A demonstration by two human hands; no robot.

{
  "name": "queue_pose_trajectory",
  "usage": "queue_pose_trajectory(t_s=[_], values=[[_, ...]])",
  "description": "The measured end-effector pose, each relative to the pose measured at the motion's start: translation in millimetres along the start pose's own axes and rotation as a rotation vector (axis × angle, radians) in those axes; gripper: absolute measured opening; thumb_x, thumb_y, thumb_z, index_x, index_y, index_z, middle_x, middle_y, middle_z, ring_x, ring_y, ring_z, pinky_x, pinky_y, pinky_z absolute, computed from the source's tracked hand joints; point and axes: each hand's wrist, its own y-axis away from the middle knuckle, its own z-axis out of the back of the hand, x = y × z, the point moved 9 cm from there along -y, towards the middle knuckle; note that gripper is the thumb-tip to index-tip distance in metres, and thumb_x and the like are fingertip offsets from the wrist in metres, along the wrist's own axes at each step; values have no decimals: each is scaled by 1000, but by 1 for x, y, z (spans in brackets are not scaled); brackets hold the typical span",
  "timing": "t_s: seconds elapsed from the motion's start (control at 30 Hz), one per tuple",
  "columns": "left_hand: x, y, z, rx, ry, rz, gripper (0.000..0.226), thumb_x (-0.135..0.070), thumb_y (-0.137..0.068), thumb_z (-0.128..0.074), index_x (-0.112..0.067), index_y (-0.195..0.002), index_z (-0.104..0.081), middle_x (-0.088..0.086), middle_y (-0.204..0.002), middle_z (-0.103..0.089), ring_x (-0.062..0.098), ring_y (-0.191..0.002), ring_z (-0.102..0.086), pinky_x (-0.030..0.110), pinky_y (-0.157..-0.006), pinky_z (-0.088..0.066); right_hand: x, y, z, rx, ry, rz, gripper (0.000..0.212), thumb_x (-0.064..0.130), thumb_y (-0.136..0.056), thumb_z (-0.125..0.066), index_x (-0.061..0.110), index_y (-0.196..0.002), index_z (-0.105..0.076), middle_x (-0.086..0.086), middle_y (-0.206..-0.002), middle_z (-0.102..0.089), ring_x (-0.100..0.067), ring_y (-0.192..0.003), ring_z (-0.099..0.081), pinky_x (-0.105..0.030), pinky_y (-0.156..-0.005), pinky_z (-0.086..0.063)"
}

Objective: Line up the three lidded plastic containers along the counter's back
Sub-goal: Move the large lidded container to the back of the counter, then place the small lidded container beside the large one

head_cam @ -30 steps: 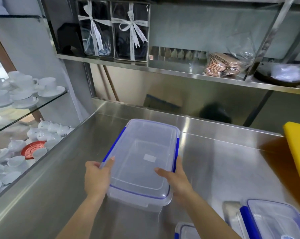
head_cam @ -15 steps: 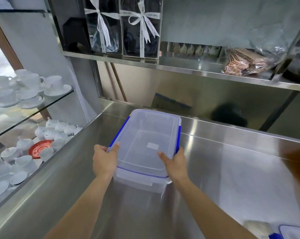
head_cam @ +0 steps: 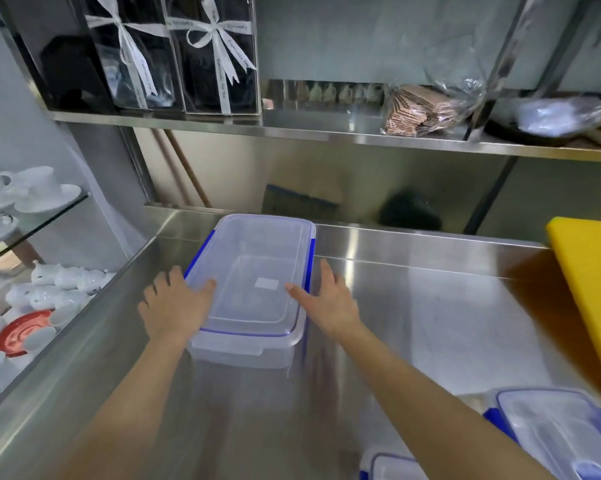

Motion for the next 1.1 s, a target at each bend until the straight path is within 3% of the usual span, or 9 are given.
queue_pose_trajectory(t_s=[0.23,0.37,0.53,0.6,0.7,0.77,0.83,0.97,1.1], values=[[-139,112,-16,-30,158,-583,66,-48,-86,-52,-10,-139,-39,14,-150,-34,30,-139,-28,43,-112,-20,-47,53,102,-180,307,88,87,68,-78,-47,30,-146,-9,-5,-154,-26,-27,-137,-31,-49,-108,-25],[-187,202,-72,238,135,-737,78,-64,-84,-38,-19,-146,-23,7,-157,-19,23,-144,-16,40,-115,-13,-108,102,164,-324,433,-3,84,66,-80,-44,30,-147,-8,-9,-153,-28,-30,-136,-32,-48,-107,-28],[-207,294,-142,614,-176,-801,104,-82,-72,-22,-18,-147,12,12,-159,3,25,-146,4,42,-117,1,-188,168,218,-445,454,-231,88,68,-79,-45,31,-146,-4,-8,-156,-21,-30,-140,-27,-51,-110,-26],[-210,319,-158,705,-329,-828,110,-86,-67,-15,-14,-147,11,14,-158,-10,25,-146,-5,43,-116,4,-218,192,229,-428,457,-338,92,71,-78,-44,29,-147,0,-8,-157,-18,-31,-140,-26,-52,-109,-26],[-216,352,-174,855,-480,-891,103,-86,-68,-11,-20,-147,-20,6,-144,-45,22,-137,-34,50,-113,8,-251,219,234,-364,438,-488,95,73,-76,-43,26,-147,0,-8,-156,-20,-33,-137,-31,-54,-106,-30],[-219,370,-181,954,-510,-904,95,-86,-67,-12,-27,-135,-44,1,-136,-54,22,-130,-42,52,-112,2,-269,231,233,-305,374,-580,94,71,-76,-46,23,-146,-7,-11,-150,-31,-34,-130,-41,-48,-99,-41],[-222,378,-185,977,-483,-872,89,-85,-68,-21,-21,-118,-57,4,-126,-61,24,-120,-50,46,-107,-20,-280,237,229,-249,268,-618,83,65,-78,-51,18,-141,-22,-13,-138,-46,-31,-115,-53,-36,-81,-47],[-226,375,-190,1050,-113,-676,53,-65,-76,-49,-21,-102,-63,3,-103,-67,21,-91,-61,29,-74,-44,-284,236,227,-285,150,-602,66,56,-80,-58,14,-128,-39,-12,-124,-55,-24,-92,-55,-23,-55,-37],[-233,355,-180,995,201,-578,48,-48,-76,-62,-23,-116,-51,-5,-102,-62,20,-97,-62,34,-83,-51,-272,219,231,-402,94,-496,65,51,-79,-62,15,-128,-39,-11,-122,-56,-24,-96,-56,-27,-66,-41]])
